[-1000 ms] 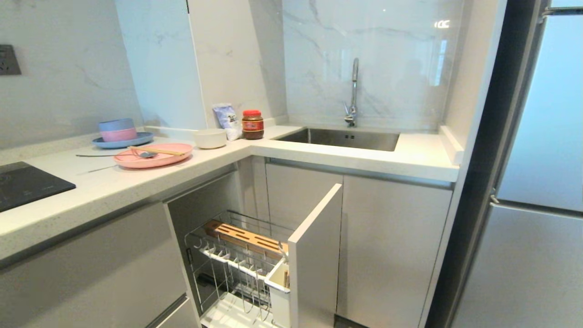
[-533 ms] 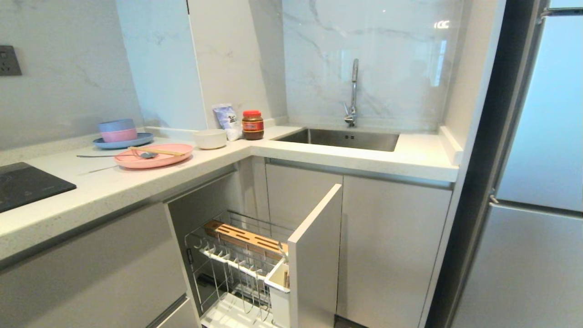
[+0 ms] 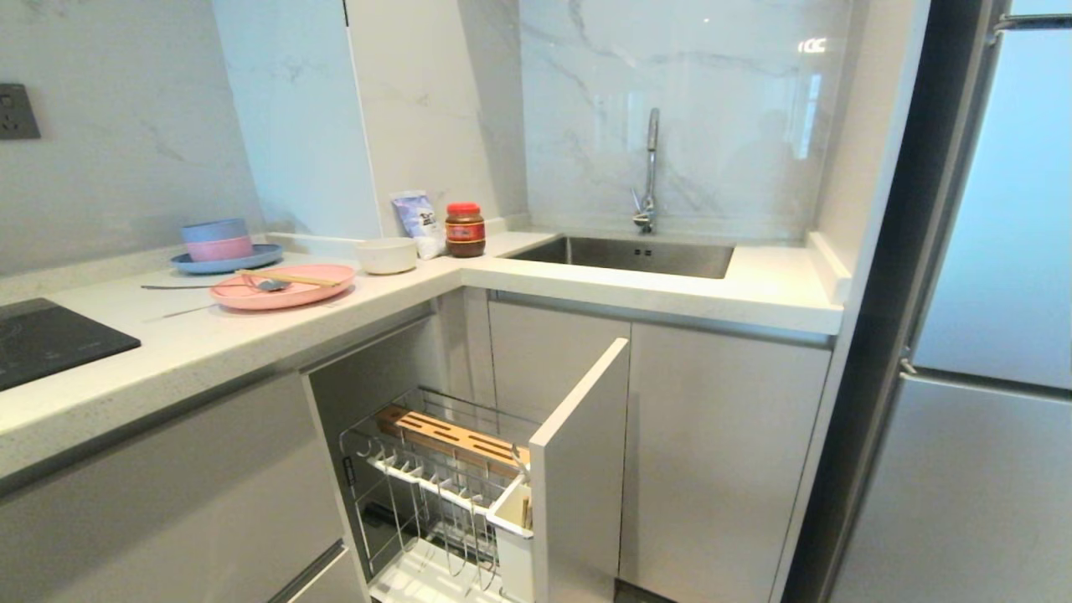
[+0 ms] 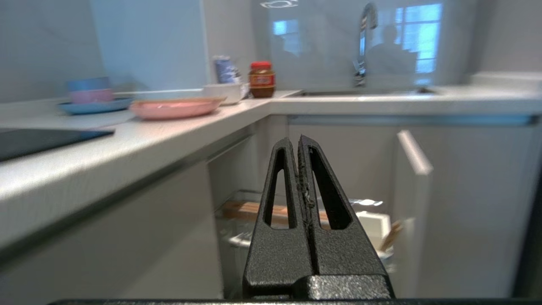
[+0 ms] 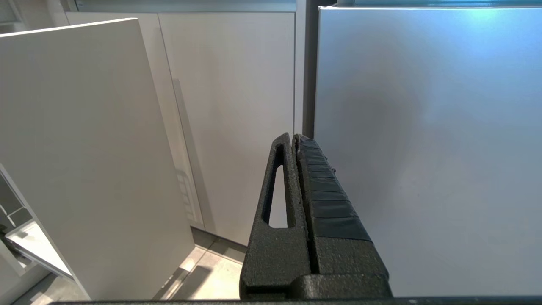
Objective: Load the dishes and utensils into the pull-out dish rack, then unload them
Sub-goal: Pick up the chopsticks and place it in the cupboard
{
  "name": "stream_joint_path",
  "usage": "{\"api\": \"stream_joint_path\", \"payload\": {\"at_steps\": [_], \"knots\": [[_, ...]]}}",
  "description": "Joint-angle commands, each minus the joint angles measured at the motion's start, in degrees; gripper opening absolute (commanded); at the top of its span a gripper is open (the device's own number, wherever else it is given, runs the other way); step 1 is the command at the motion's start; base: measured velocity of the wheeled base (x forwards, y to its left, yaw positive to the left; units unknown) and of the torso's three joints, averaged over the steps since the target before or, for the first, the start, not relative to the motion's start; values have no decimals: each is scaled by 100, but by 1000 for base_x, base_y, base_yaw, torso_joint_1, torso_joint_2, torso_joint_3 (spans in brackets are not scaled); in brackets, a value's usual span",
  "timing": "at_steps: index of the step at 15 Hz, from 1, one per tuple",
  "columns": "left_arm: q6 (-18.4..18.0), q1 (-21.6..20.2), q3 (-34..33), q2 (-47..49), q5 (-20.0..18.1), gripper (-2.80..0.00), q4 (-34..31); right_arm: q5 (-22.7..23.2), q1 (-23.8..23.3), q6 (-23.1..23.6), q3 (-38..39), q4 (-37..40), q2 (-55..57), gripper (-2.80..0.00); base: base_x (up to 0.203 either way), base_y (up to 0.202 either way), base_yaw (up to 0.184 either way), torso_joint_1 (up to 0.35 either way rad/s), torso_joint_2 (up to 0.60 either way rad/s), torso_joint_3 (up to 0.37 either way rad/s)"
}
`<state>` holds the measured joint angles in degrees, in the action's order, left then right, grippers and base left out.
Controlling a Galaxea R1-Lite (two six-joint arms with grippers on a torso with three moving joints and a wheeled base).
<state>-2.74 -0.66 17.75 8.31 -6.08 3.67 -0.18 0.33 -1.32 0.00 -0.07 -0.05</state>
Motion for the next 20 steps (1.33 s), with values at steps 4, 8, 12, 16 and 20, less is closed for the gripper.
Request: {"api": "stream_joint_path", "payload": {"at_steps": [4,8,12,16,20], "knots": [[-182,54,-1956,-822,345,-280,649,1,2,0,9,-1,5,-280,0,0,0,0,0,0],[49,75,-1916,-834,387,-280,-36,1,2,0,9,-1,5,-280,0,0,0,0,0,0],[397,75,-1924,-831,475,-280,-25,1,2,0,9,-1,5,-280,0,0,0,0,0,0],[520,75,-1924,-831,537,-280,-16,1,2,0,9,-1,5,-280,0,0,0,0,0,0],[520,75,-1924,-831,537,-280,-16,1,2,0,9,-1,5,-280,0,0,0,0,0,0]]}}
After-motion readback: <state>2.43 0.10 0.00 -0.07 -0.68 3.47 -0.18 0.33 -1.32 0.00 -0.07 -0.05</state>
